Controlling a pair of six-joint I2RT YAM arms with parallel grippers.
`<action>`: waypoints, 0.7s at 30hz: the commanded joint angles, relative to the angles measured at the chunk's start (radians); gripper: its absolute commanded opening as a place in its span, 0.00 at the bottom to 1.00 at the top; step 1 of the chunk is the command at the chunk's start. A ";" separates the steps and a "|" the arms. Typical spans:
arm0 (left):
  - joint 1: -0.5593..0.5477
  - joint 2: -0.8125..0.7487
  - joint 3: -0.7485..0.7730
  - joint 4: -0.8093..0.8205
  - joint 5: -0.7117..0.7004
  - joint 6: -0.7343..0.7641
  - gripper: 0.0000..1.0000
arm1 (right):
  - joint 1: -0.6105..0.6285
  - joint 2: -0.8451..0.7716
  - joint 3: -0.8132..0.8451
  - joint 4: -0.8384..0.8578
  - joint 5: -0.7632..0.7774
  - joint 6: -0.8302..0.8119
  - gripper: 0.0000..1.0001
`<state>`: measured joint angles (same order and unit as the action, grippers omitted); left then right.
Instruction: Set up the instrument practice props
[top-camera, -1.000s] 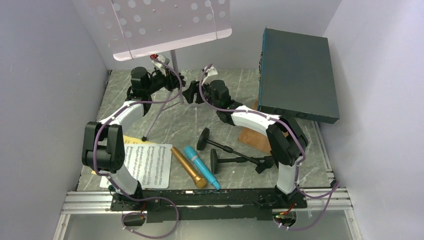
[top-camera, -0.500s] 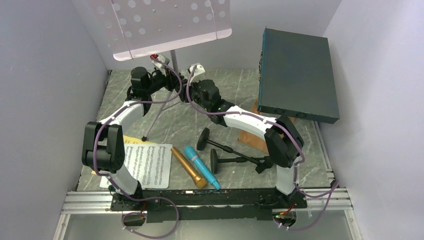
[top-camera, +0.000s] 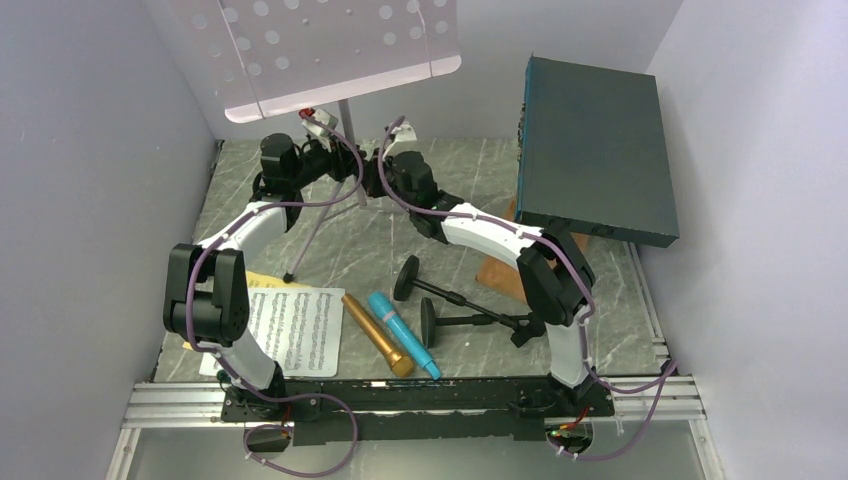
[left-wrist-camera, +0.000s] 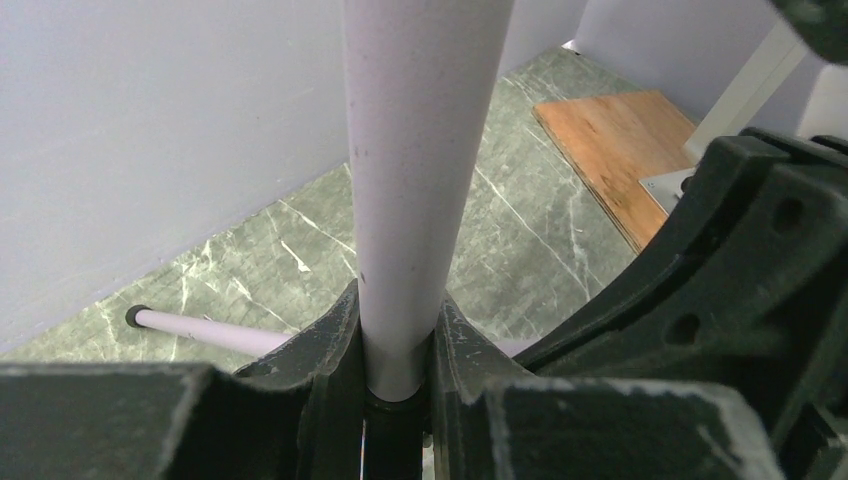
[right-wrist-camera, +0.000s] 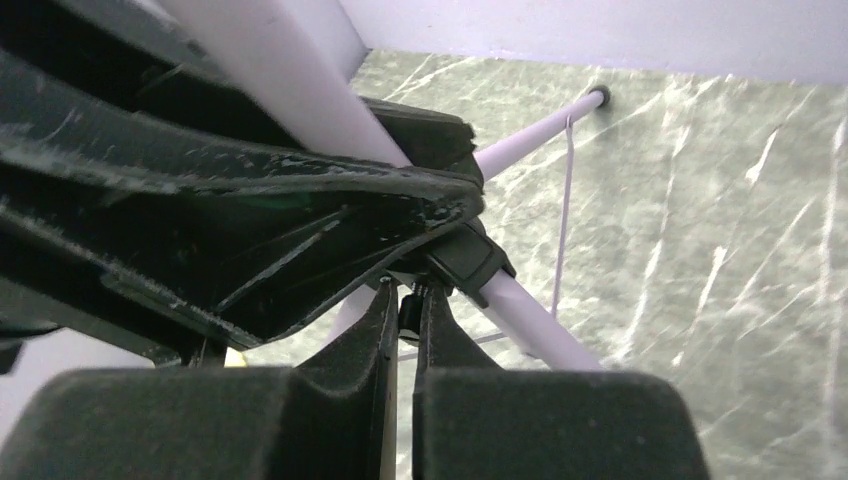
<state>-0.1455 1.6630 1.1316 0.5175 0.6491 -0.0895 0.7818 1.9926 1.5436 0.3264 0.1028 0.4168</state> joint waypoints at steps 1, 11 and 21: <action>-0.002 -0.066 0.004 0.002 0.026 -0.078 0.00 | -0.083 -0.011 -0.033 -0.032 0.005 0.339 0.00; 0.001 -0.060 0.009 -0.007 0.027 -0.075 0.00 | -0.152 0.003 -0.158 0.074 -0.159 0.675 0.25; -0.002 -0.058 0.004 -0.005 0.028 -0.072 0.00 | -0.151 -0.020 -0.267 0.184 -0.213 0.653 0.51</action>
<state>-0.1513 1.6627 1.1316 0.5179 0.6529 -0.0891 0.6624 1.9900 1.3434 0.5423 -0.1471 1.1088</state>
